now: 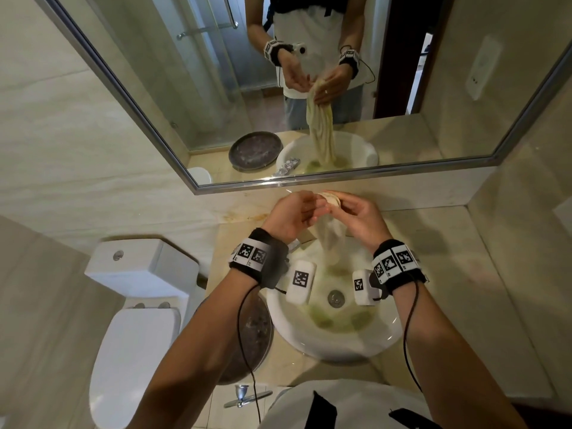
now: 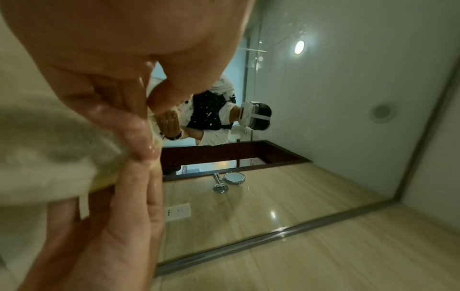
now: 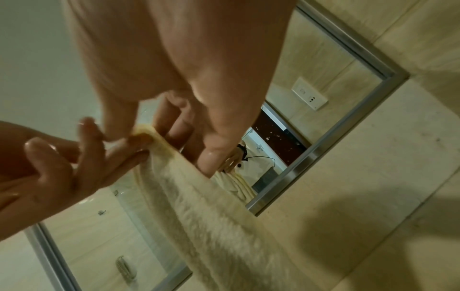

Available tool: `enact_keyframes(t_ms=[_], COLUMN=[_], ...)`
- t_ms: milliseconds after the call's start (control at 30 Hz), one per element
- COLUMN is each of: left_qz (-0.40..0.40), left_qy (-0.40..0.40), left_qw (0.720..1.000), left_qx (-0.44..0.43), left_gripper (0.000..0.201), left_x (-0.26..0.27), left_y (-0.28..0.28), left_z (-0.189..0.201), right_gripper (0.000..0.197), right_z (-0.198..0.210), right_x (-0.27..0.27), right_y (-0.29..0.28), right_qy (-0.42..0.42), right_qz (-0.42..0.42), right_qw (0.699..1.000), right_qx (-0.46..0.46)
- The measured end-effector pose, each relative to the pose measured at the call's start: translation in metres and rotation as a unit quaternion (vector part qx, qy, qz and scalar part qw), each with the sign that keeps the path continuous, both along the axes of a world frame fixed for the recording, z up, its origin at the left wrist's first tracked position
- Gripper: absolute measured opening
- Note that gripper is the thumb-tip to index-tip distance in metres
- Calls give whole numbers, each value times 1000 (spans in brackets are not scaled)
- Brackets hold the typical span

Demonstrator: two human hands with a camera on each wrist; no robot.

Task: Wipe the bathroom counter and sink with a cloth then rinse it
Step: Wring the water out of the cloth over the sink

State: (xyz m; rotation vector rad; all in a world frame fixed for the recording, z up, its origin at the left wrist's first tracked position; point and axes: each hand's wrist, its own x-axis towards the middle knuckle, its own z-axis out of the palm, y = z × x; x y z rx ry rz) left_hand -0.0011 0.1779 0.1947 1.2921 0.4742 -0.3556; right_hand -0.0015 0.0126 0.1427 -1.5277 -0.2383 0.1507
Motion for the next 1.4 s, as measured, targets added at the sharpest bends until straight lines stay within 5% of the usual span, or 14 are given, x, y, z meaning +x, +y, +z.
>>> enact_keyframes(t_ms=[133, 233, 267, 300, 400, 467, 733, 1033, 1167, 1267, 1333, 1400], left_qz=[-84, -159, -227, -289, -355, -351, -326, -245, -193, -150, -130, -117], left_qy=[-113, -242, -258, -243, -184, -205, -255, -396, -424, -423, -409, -413], left_qw=[974, 842, 804, 797, 822, 817, 769, 693, 722, 757, 773, 760], left_qx=[177, 455, 485, 471, 405, 408, 486, 550, 511, 476, 467, 487], left_gripper=[28, 49, 56, 54, 25, 24, 29, 32, 27, 19, 14, 11], left_x=[0, 5, 6, 8, 3, 2, -3, -13, -11, -11, -8, -6], left_y=[2, 12, 13, 14, 7, 7, 10, 23, 16, 3, -3, -5], left_z=[-3, -21, -28, -37, -50, -61, -80, -51, -43, -33, -28, -24], right_gripper=[22, 15, 12, 11, 41, 47, 41, 41, 39, 38, 59, 80], right_z=[-9, -12, -11, -9, 0, 4, 0, -9, -12, 4, 8, 7], right_x=[5, 12, 14, 16, 18, 16, 21, 22, 17, 2, -5, -8], right_y=[-2, -8, -9, -10, -10, -11, -20, -30, -21, -7, 2, 9], right_qy=[47, 51, 39, 25, -2, -20, 9, 14, 17, 78, 131, 156], right_qz=[-88, -97, -85, -71, -51, -55, -136, -186, -190, -96, -38, -20], right_qw=[995, 994, 995, 997, 995, 993, 988, 978, 974, 988, 987, 985], right_qx=[8, -4, -17, -31, -81, -105, -73, -88, -119, -96, -81, -65])
